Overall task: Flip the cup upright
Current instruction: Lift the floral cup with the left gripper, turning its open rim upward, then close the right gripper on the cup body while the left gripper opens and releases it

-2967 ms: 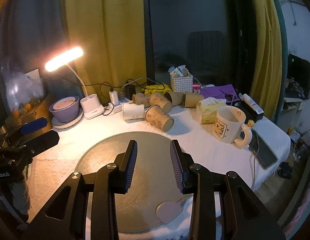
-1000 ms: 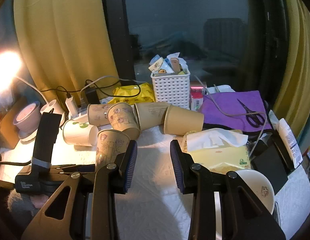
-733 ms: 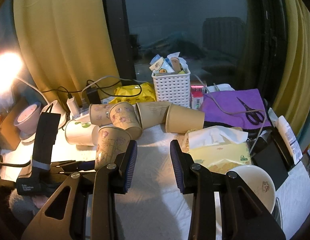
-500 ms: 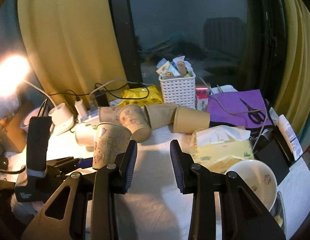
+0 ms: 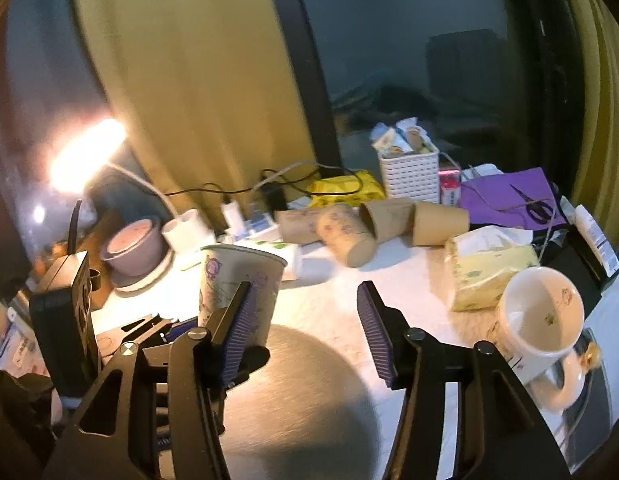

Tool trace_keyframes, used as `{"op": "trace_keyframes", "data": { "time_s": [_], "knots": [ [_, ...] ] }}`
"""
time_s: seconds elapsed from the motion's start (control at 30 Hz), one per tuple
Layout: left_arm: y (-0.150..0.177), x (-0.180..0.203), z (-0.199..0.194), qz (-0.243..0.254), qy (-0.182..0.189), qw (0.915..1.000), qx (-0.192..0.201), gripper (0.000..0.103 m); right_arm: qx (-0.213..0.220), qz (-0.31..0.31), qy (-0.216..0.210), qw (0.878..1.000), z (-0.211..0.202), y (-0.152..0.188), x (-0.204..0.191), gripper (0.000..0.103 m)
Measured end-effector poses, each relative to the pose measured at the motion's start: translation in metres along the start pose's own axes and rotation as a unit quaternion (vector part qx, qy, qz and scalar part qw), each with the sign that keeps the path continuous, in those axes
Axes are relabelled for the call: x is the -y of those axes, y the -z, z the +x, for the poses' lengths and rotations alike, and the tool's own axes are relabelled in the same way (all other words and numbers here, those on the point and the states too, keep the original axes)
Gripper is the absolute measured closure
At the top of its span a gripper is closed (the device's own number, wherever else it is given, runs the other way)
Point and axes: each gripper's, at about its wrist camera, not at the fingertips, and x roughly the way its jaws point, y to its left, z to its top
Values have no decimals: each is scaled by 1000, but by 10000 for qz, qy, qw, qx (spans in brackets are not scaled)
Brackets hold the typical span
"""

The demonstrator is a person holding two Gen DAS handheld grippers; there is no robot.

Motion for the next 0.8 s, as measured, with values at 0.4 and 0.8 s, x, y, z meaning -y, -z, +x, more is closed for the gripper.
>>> {"op": "trace_keyframes", "data": {
  "time_s": [0.4,0.8],
  "knots": [
    [46,4,-82,534,9,9976,441,41,-225,288,-914,9951,-19,30,-66,30],
    [74,17,-126,820,248,9933,780,41,-526,406,-1265,9897,-30,44,-97,30]
  ]
}}
